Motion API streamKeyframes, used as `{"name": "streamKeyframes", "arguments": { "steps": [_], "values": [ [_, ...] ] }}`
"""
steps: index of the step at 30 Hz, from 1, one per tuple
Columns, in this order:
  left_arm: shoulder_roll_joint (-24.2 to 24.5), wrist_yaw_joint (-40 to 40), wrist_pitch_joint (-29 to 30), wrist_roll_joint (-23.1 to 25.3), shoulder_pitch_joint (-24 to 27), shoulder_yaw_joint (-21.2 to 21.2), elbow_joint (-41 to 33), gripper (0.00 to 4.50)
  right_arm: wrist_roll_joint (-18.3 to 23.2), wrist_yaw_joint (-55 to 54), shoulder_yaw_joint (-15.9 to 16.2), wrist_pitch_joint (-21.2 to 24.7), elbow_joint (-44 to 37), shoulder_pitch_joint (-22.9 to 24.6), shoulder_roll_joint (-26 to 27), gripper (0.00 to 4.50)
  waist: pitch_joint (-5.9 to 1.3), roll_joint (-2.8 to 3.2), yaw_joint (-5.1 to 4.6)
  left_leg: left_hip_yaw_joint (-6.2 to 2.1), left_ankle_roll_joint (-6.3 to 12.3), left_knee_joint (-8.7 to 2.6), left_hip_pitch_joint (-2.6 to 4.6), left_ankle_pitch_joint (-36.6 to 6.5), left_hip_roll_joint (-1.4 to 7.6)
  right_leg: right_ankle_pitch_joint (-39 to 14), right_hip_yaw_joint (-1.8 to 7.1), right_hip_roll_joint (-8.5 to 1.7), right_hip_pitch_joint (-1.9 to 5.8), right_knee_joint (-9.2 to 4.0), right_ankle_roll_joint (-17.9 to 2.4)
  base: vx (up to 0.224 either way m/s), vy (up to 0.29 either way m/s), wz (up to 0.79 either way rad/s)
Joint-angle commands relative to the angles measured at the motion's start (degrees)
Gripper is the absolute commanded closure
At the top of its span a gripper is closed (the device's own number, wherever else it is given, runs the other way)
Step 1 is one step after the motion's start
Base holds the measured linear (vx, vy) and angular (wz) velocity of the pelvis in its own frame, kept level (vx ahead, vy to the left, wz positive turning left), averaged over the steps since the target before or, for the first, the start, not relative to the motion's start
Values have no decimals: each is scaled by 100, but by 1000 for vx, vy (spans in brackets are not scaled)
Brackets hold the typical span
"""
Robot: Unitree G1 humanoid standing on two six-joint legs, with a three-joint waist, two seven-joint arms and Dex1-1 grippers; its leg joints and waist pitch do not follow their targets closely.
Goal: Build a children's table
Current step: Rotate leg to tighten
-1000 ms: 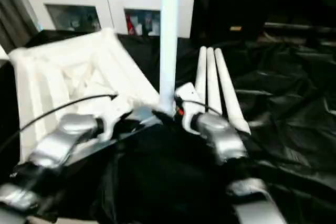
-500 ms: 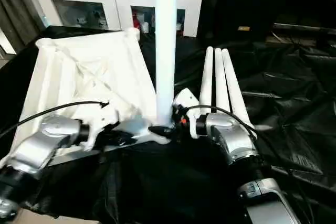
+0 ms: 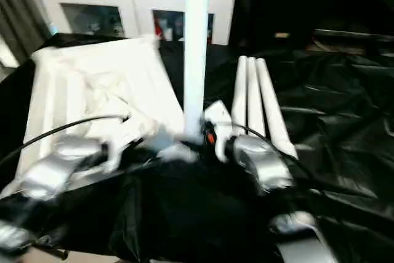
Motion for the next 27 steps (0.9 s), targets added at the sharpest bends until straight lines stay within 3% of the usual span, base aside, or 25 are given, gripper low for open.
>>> {"name": "streamKeyframes", "arguments": {
  "steps": [1, 6, 9, 10, 13, 14, 15, 16, 18, 21, 25, 27],
  "values": [
    [-365, 741, 122, 147, -269, 104, 235, 450, -94, -1078, -170, 230, 606, -63, 374, 178, -359, 10, -29, -70, -216, -460, 147, -2075, 216, -2238, 191, -291, 176, -480, -1104, 0, 0, 0],
    [-910, 1459, 360, 214, -491, 174, 480, 450, -278, -2085, -183, 189, 1043, -183, 876, 178, -338, 8, -21, -104, -291, -476, 175, -2386, 191, -2802, 162, -296, 148, -560, -843, 0, 0, 0],
    [-1031, 1396, 323, 202, -514, 120, 472, 450, -253, -1990, -159, 41, 1031, -207, 1089, 178, -323, -4, -24, -136, -281, -486, 203, -2685, 179, -3339, 141, -314, 119, -640, -592, 0, 0, 0],
    [-1001, 1300, 256, 200, -495, 84, 428, 450, -204, -1720, -136, -61, 951, -224, 1094, 143, -345, 1, -24, -148, -271, -501, 190, -2642, 188, -3240, 137, -312, 146, -632, -573, 0, 0, 0],
    [-938, 1256, 183, 186, -460, 95, 402, 450, -162, -1477, -123, -88, 931, -291, 1032, 100, -375, -4, -9, -127, -207, -531, 140, -2322, 202, -2515, 154, -290, 186, -573, -727, 0, 0, 0],
    [-875, 1158, 177, 162, -430, 90, 369, 450, -164, -1273, -50, -95, 868, -304, 943, 100, -369, 24, 4, -112, -187, -521, 164, -2341, 197, -2406, 164, -280, 164, -565, -801, 0, 0, 0],
    [-843, 1101, 174, 150, -414, 85, 350, 450, -167, -1158, -9, -101, 832, -309, 893, 74, -369, 10, 2, -107, -173, -518, 160, -2338, 195, -2365, 167, -279, 173, -564, -828, 0, 0, 0],
    [-653, 735, 69, 83, -303, 24, 207, 450, -217, -620, 177, -109, 584, -256, 618, 74, -372, 25, 9, -110, -158, -520, 142, -2291, 194, -2285, 167, -287, 198, -552, -879, 0, 0, 0],
    [-577, 591, 70, 50, -253, 4, 138, 450, -232, -401, 242, -109, 472, -224, 499, 59, -390, 17, 17, -103, -99, -512, 108, -2122, 205, -1989, 171, -283, 235, -513, -925, 0, 0, 0],
    [-314, 124, -18, -53, -99, -54, -60, 450, -181, 186, 298, -107, 227, -150, 110, 59, -409, 17, 24, -72, -7, -478, 111, -1842, 202, -1628, 177, -278, 245, -477, -1094, 0, 0, 0],
    [65, -514, -134, -205, 96, -122, -293, 450, -92, 960, 299, -48, -9, -69, -416, 59, -450, 34, 41, -52, 144, -426, 78, -1271, 215, -698, 152, -242, 293, -360, -1404, 25, -4, 1],
    [319, -938, -131, -321, 190, -151, -412, 450, 41, 1473, 319, 101, -223, -3, -721, 59, -487, 47, 76, -29, 259, -374, 112, -1008, 223, -188, 141, -224, 282, -301, -1569, 0, 0, 0]
  ]
}}
